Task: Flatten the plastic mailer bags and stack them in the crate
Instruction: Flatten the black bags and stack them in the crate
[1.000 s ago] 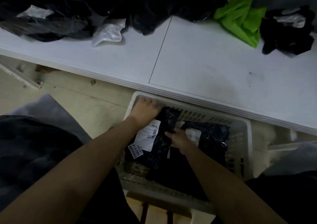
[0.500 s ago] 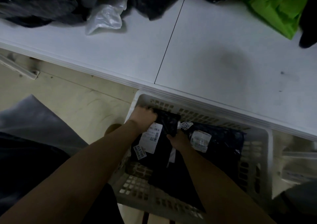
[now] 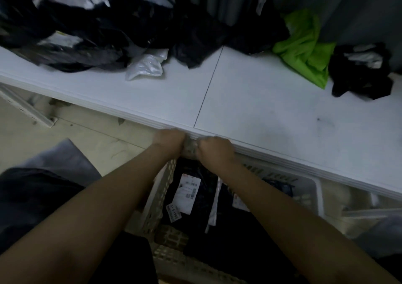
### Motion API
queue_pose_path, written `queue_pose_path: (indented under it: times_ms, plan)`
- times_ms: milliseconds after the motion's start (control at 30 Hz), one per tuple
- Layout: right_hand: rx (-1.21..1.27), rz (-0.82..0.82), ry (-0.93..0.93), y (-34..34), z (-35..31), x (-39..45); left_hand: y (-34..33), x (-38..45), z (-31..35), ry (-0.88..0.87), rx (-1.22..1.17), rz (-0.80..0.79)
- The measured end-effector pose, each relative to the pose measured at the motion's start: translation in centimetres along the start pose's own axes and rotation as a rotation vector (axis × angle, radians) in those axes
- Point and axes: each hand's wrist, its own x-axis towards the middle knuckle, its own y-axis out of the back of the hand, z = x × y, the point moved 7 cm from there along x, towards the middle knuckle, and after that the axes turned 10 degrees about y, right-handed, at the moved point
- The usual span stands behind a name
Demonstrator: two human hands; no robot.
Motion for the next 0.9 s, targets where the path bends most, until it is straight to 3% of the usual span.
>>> queue_pose_path:
  times_ms: [200, 333, 433, 633, 900]
  plan:
    - [-0.039, 0.196, 0.006, 8.4, -0.3, 4.6, 7.1, 0.6, -6.0, 0.166, -0.15, 0.118]
    - [0.026, 0.234, -0.029, 10.8, -0.3, 9.3, 10.9, 2.0, -9.8, 0.234, -0.258, 0.279]
    - [0.226, 0.226, -0.124, 9.9, 0.5, 12.6, 12.1, 3.6, -11.5, 0.287, -0.301, 0.314]
    - [0.747, 0.284, -0.385, 6.9, 2.6, 17.5, 9.4, 6.6, -12.8, 0.331, -0.358, 0.192]
    - [0.893, 0.21, -0.461, 4.6, 3.1, 20.9, 8.1, 7.8, -12.9, 0.282, -0.396, 0.232]
